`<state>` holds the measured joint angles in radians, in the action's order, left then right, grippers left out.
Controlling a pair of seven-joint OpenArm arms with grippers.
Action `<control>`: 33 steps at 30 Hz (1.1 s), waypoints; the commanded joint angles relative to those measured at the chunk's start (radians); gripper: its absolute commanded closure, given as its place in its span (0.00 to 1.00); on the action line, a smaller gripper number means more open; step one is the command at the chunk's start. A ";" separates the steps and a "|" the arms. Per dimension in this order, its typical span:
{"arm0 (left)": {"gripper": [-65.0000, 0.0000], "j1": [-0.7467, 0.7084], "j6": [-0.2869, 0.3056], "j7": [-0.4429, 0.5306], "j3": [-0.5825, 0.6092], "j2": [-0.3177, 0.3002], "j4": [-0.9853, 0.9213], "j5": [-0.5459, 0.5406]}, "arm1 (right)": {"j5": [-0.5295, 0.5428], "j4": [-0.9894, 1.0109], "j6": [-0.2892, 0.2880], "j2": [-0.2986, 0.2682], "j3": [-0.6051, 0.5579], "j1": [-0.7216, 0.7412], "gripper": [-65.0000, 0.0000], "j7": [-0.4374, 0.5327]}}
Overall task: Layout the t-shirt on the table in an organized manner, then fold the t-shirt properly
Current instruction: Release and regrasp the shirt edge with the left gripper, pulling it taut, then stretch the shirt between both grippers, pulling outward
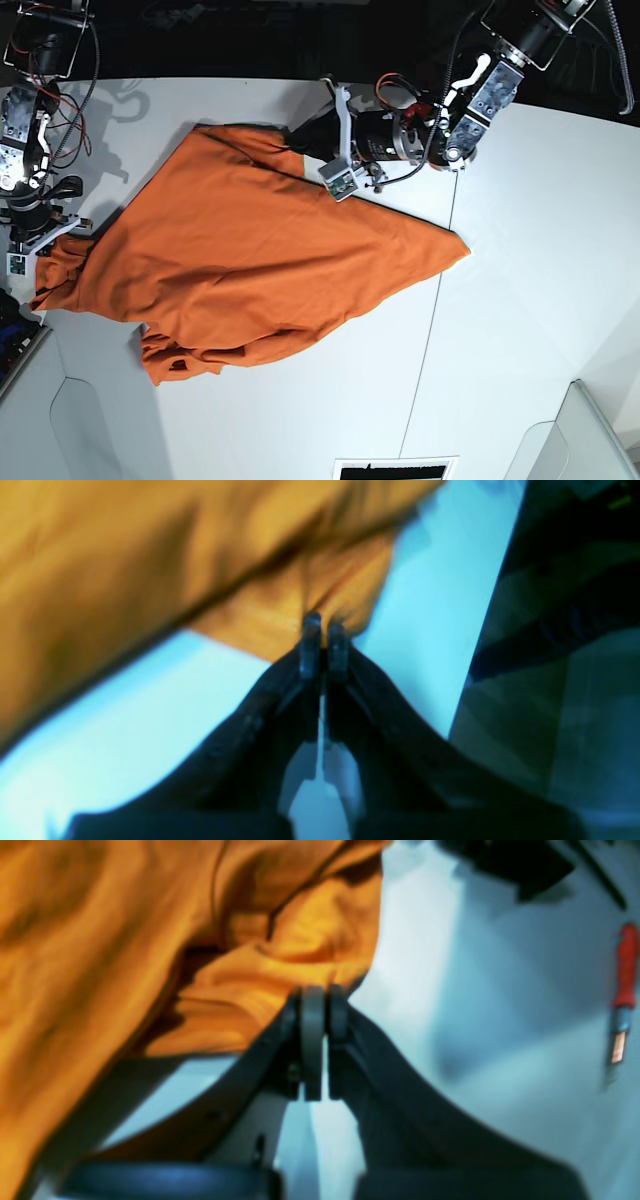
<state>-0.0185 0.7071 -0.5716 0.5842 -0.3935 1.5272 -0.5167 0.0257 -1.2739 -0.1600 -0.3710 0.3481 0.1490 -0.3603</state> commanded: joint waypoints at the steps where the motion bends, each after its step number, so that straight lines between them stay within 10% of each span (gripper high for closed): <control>1: 1.00 0.002 -0.009 -0.077 -0.002 -0.043 0.003 0.055 | -0.003 -0.014 0.007 -0.034 0.005 0.023 1.00 0.028; 3: 1.00 0.002 -0.009 -0.083 -0.002 -0.095 0.019 0.021 | 0.011 -0.015 0.007 -0.048 0.005 0.027 0.99 0.028; 8: 1.00 0.002 -0.009 -0.092 -0.002 -0.199 0.086 -0.102 | 0.104 -0.017 0.007 -0.055 0.005 0.027 0.31 0.005; 22: 1.00 0.002 -0.009 -0.181 -0.084 -0.313 0.154 -0.257 | 0.180 -0.190 0.048 -0.010 0.008 0.008 0.31 -0.278; 33: 1.00 0.002 -0.009 -0.183 -0.146 -0.313 0.154 -0.256 | 0.203 -0.238 0.033 0.055 0.008 -0.198 0.31 -0.232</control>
<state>-0.0299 0.6926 -0.7635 0.4473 -0.6952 1.6680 -0.7601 0.2310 -1.4990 -0.1196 -0.3038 0.3511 -0.0540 -0.5880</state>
